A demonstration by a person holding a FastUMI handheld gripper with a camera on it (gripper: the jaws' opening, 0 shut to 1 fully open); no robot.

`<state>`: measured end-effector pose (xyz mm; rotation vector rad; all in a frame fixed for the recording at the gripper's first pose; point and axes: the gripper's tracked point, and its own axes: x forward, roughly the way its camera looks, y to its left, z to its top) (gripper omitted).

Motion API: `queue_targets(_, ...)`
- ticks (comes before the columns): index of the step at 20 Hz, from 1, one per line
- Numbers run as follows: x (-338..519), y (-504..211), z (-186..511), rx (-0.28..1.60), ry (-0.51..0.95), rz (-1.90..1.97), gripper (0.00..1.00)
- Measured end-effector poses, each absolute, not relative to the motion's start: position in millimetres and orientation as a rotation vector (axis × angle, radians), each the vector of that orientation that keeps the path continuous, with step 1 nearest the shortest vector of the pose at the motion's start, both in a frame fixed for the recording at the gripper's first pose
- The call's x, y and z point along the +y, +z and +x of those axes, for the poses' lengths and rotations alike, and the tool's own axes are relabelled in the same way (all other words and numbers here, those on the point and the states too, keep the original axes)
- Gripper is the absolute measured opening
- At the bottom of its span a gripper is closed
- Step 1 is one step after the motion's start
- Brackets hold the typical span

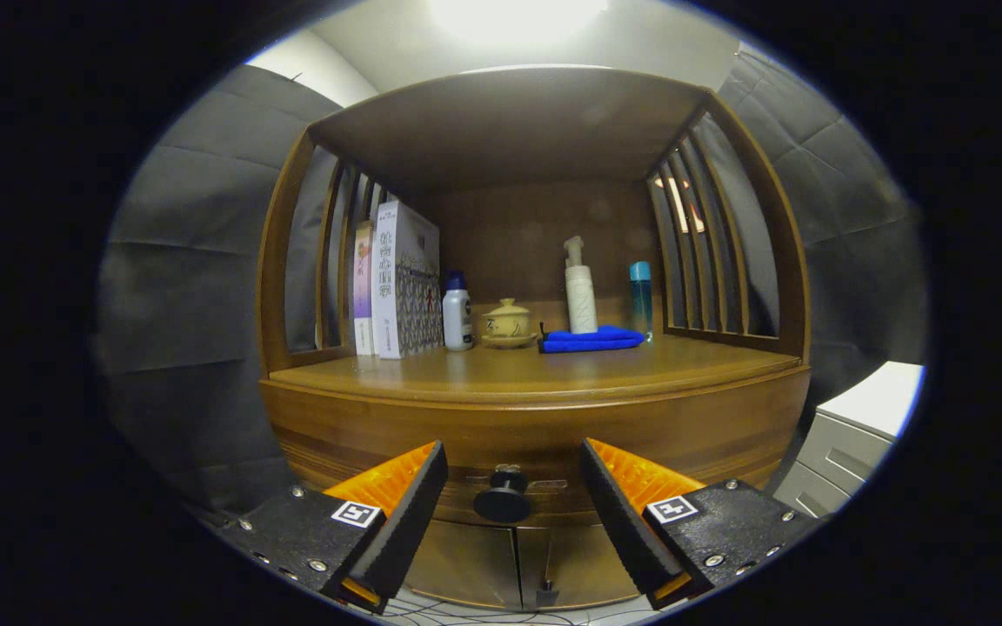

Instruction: Pull open the drawer, take out the items inside it, and place them on the countertop above the cabinet.

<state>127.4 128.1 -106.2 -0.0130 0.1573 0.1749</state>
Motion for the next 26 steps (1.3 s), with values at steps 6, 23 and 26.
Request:
queue_targets(6,137.2,-136.7,143.1,0.225,0.168,-0.012,0.96)
queue_targets(23,134.6,-151.8,150.6,0.301,0.135,0.012,0.33)
queue_targets(26,132.7,-151.9,144.3,0.299,0.131,0.003,0.32)
